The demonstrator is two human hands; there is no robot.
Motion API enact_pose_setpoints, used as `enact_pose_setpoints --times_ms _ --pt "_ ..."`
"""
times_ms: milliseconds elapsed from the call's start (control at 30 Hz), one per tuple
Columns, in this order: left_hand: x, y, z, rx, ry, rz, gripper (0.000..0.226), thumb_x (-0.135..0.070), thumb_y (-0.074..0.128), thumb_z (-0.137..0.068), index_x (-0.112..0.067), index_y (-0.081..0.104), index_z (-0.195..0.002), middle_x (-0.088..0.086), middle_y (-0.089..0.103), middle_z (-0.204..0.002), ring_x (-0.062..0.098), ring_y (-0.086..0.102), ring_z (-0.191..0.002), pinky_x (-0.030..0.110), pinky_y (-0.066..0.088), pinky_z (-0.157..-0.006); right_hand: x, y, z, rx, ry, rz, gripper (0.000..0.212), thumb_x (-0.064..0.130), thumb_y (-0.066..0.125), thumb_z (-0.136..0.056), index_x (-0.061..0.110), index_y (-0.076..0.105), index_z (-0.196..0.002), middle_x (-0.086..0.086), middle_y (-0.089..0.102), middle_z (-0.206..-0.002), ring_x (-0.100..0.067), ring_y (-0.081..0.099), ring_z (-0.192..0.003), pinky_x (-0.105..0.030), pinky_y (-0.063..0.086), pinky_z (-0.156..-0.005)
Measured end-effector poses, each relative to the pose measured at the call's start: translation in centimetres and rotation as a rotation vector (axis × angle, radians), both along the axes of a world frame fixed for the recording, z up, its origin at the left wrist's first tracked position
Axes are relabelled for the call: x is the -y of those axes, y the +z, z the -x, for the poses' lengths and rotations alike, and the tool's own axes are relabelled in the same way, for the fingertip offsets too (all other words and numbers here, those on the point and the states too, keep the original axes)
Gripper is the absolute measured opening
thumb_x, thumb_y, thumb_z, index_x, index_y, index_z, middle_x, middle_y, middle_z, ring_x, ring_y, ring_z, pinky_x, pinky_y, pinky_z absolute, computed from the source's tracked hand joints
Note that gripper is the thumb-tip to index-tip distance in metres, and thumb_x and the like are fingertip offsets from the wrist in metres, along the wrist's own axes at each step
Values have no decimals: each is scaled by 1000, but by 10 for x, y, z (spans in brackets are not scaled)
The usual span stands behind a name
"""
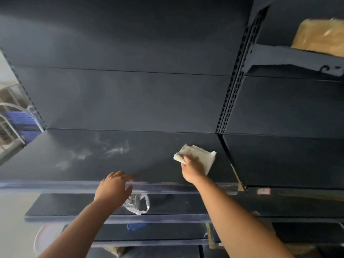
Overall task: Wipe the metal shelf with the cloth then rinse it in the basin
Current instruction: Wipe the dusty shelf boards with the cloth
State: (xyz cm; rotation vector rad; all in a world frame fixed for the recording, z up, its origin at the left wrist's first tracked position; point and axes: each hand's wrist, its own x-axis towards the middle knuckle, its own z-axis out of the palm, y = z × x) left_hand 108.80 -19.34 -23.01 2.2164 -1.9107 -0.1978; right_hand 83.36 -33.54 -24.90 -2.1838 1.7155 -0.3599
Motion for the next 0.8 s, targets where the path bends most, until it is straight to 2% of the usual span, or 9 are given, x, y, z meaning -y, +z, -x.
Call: enact_pose_setpoints --times_ms 100,200,333,400,467,500,600,667,800 --pt "-3 -1 -23 -25 -18 19 26 -32 56 -84 -40 64 -107 -11 62 -117 17 53 -109 36 49 -90 -23 4 -77 235 58 -135 37 28 35 -98 19 50 -132 -12 55 -132 -31 53 -114 -37 39 -100" --pt "-2 -1 -36 -44 -22 39 21 -30 55 -85 -40 66 -100 -13 64 -111 15 53 -106 36 47 -88 -36 22 -123 782 -110 -353 37 29 39 -97 23 49 -132 -6 60 -114 -19 55 -87 -29 43 -79" --pt "2 -1 -40 -134 -53 43 19 -23 57 -84 -35 70 -91 -8 67 -101 17 57 -96 33 49 -81 -22 48 -109 1488 -406 -466 17 28 46 -98 30 56 -111 1 65 -102 -24 63 -97 -40 52 -87" --pt "5 0 -41 -174 -43 34 19 -22 59 -82 -36 71 -86 -9 68 -97 15 59 -90 32 51 -78 -10 61 -71 1594 -460 -339 13 31 46 -97 35 57 -104 9 66 -96 -17 65 -89 -37 55 -77" --pt "8 2 -43 -200 -35 8 20 -22 59 -80 -36 72 -82 -10 69 -94 14 62 -85 32 53 -75 3 70 -27 1489 -498 -121 18 30 46 -98 34 56 -111 5 67 -105 -17 65 -91 -34 54 -76" --pt "10 2 -44 -208 -34 -10 21 -21 59 -79 -37 72 -80 -11 70 -92 14 62 -83 32 54 -74 10 71 -4 1358 -527 9 23 28 44 -98 31 54 -119 -1 67 -113 -21 64 -95 -33 51 -79" --pt "17 4 -44 -215 -6 -63 24 -20 58 -81 -40 71 -77 -11 71 -87 14 64 -78 30 54 -71 33 61 61 720 -548 387 34 21 42 -96 20 48 -130 -15 63 -122 -32 59 -105 -31 44 -81" --pt "21 4 -44 -223 16 -80 26 -20 59 -81 -42 70 -73 -12 71 -83 13 63 -73 28 52 -69 50 43 90 494 -522 391 35 18 43 -96 18 48 -131 -14 63 -122 -34 58 -110 -34 43 -90" --pt "25 6 -43 -247 52 -132 27 -18 62 -81 -42 69 -69 -11 71 -82 14 62 -74 29 51 -70 74 7 85 138 -493 96 34 23 40 -97 16 49 -129 -18 63 -118 -39 58 -105 -39 43 -89"
